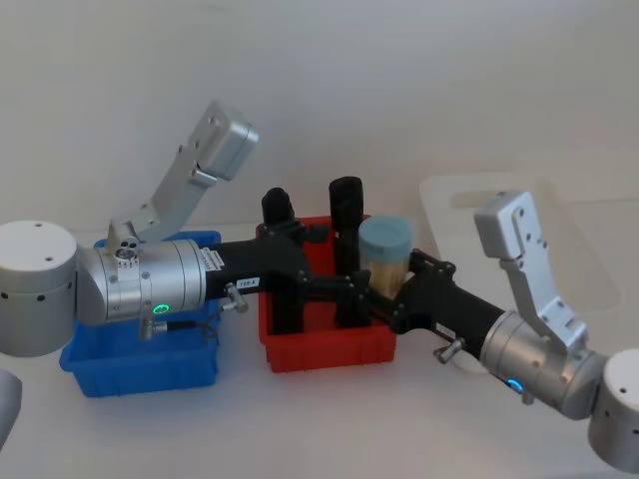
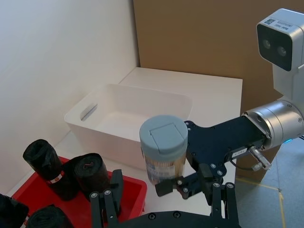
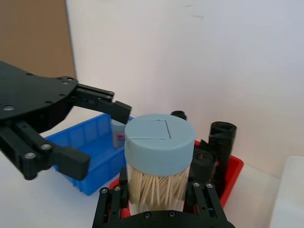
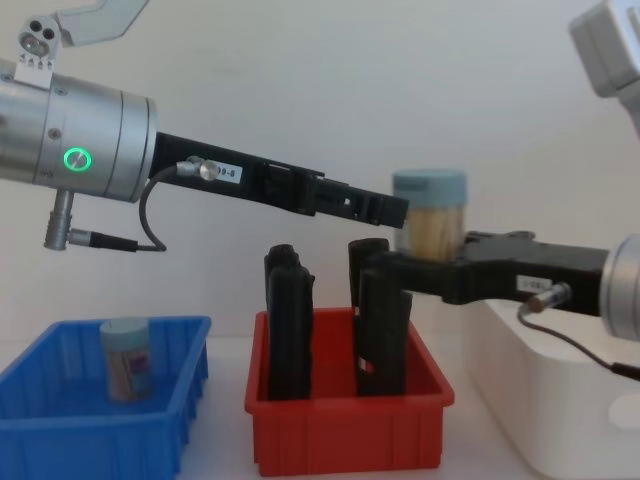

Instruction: Pick the cotton swabs from the blue box and place them into the white box.

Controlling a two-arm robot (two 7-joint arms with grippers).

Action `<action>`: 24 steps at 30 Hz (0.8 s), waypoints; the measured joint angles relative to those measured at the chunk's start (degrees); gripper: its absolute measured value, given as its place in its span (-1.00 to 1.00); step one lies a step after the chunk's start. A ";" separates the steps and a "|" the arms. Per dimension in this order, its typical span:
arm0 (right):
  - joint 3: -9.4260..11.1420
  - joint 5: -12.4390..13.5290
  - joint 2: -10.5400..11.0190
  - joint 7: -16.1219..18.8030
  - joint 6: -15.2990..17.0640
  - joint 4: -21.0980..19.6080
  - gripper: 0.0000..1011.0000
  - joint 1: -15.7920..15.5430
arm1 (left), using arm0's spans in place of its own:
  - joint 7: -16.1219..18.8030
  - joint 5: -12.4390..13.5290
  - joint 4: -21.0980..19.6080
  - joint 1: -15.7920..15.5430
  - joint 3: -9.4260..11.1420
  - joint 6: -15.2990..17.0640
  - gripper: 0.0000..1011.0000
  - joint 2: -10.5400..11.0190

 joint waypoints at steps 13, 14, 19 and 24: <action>2.73 1.76 2.82 -8.29 -0.73 -1.50 0.27 -2.16 | 0.00 0.00 0.00 0.00 0.00 0.00 0.98 0.00; 2.93 1.83 2.97 -8.92 -0.77 -1.50 0.27 -2.25 | 0.00 0.00 0.00 0.00 0.00 0.00 0.98 0.00; 3.96 2.13 3.63 -12.38 -0.99 -0.97 0.27 -2.45 | 0.00 0.00 0.00 0.00 0.00 0.00 0.98 0.00; 4.95 2.21 3.98 -15.77 -1.12 0.69 0.27 -2.09 | 0.00 0.00 0.00 0.00 0.00 0.00 0.98 0.00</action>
